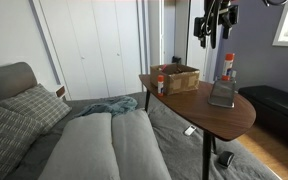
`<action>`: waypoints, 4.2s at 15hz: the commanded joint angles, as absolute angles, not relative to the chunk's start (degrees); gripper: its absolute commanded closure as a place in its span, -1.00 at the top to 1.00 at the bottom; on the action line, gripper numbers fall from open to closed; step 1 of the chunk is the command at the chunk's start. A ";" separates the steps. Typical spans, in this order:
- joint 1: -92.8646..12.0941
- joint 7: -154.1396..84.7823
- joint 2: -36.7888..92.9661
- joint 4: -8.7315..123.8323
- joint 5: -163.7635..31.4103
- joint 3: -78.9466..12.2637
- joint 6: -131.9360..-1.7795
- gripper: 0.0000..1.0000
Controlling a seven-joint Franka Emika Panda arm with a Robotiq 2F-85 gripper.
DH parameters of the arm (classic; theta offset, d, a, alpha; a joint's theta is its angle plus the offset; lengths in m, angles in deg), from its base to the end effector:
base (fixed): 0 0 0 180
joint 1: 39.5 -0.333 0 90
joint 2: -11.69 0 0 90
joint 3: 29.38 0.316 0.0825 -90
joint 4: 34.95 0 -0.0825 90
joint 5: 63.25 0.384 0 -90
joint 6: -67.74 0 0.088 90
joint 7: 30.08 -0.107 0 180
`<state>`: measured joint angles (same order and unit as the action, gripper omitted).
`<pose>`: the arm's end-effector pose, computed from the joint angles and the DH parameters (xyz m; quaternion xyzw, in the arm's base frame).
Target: Remove the paper glue stick from the desktop pen and pencil basket facing up bottom, flip the desktop pen and pencil basket to make it stand upright and move the paper glue stick inside the desktop pen and pencil basket
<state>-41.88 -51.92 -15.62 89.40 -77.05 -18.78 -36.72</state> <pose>0.4133 0.0889 0.5918 0.9835 -0.0607 0.1034 0.1356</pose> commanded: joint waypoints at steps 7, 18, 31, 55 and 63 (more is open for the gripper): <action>-39.27 -40.72 -13.94 91.00 -69.45 -28.79 -36.91 1.00; -38.17 -36.95 -9.47 91.03 -65.98 -29.73 -34.59 0.78; -39.41 -36.81 -9.92 89.99 -63.90 -28.94 -31.99 -0.85; -46.90 -33.49 5.44 91.11 -62.80 -20.49 -49.95 -0.85; -45.96 -34.84 2.34 90.82 -65.17 -21.55 -51.93 0.51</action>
<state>-46.35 -34.10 6.09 90.73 -63.06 -20.97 -52.65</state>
